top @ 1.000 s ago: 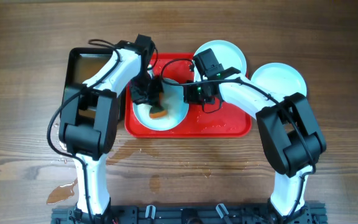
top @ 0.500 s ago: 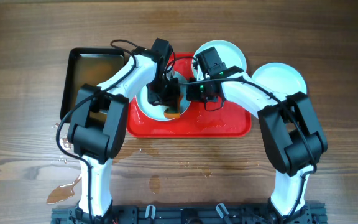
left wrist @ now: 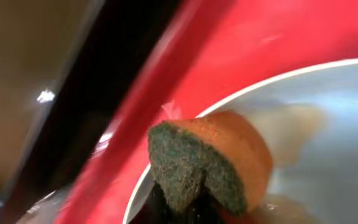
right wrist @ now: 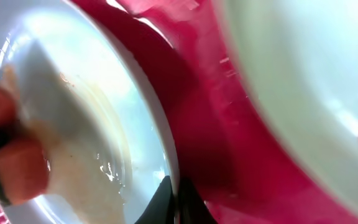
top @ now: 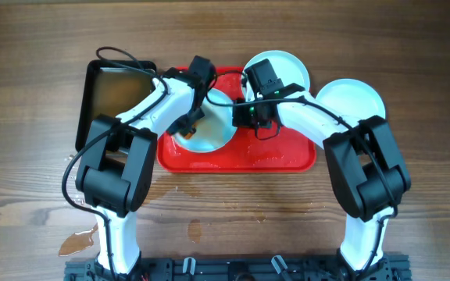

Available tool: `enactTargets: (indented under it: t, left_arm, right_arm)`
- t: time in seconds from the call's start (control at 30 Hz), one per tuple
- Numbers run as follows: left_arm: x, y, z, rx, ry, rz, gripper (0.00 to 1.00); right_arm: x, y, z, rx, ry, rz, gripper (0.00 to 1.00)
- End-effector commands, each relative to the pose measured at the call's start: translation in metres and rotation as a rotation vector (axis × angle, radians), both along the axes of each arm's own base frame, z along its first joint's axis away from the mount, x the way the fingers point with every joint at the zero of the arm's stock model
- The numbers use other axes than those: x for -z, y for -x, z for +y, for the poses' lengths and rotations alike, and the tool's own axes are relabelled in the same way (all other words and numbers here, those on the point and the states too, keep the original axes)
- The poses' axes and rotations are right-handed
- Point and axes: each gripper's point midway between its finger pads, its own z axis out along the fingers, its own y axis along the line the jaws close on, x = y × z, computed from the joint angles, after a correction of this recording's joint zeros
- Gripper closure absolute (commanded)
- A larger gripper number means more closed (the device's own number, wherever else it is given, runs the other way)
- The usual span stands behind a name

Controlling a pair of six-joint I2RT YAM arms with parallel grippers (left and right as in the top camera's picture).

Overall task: Clean dirty plates on tray and stack at the side
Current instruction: 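Scrub the second plate with the left-held sponge while right gripper holds it, then lift the second plate with the right gripper and stack it on the first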

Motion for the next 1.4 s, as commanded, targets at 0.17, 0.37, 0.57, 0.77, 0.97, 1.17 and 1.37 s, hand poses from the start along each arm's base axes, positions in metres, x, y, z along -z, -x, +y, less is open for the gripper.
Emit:
enactTargets:
  t: [0.17,0.37,0.57,0.77,0.97,1.17,1.37]
  left_arm:
    - [0.02,0.08,-0.018,0.221,0.209,0.352,0.96]
    - [-0.062,0.026,-0.038,0.227,0.526,0.051,0.96]
    - [-0.114,-0.012,-0.001,0.121,0.737,-0.169,0.96]
    - [-0.117,-0.021,0.004,0.143,0.731,-0.208,0.96]
    - [-0.117,-0.026,0.006,0.146,0.715,-0.228,0.96]
    - [-0.115,-0.025,0.011,0.137,0.685,-0.225,0.96]
    - [-0.114,-0.026,0.013,0.134,0.671,-0.226,0.96]
  right_arm:
    - [0.014,0.002,-0.008,0.008,0.037,0.02,0.96]
    - [0.013,0.002,-0.006,0.004,0.024,0.025,0.96]
    - [0.013,0.001,-0.005,0.011,0.02,0.022,0.89]
    - [0.022,-0.005,-0.002,0.036,0.006,0.018,0.71]
    - [0.023,0.004,0.007,0.004,-0.058,0.068,0.96]
    - [-0.087,-0.027,-0.041,0.069,0.029,-0.215,0.96]
    - [-0.196,-0.019,-0.128,0.287,0.479,-0.568,0.96]
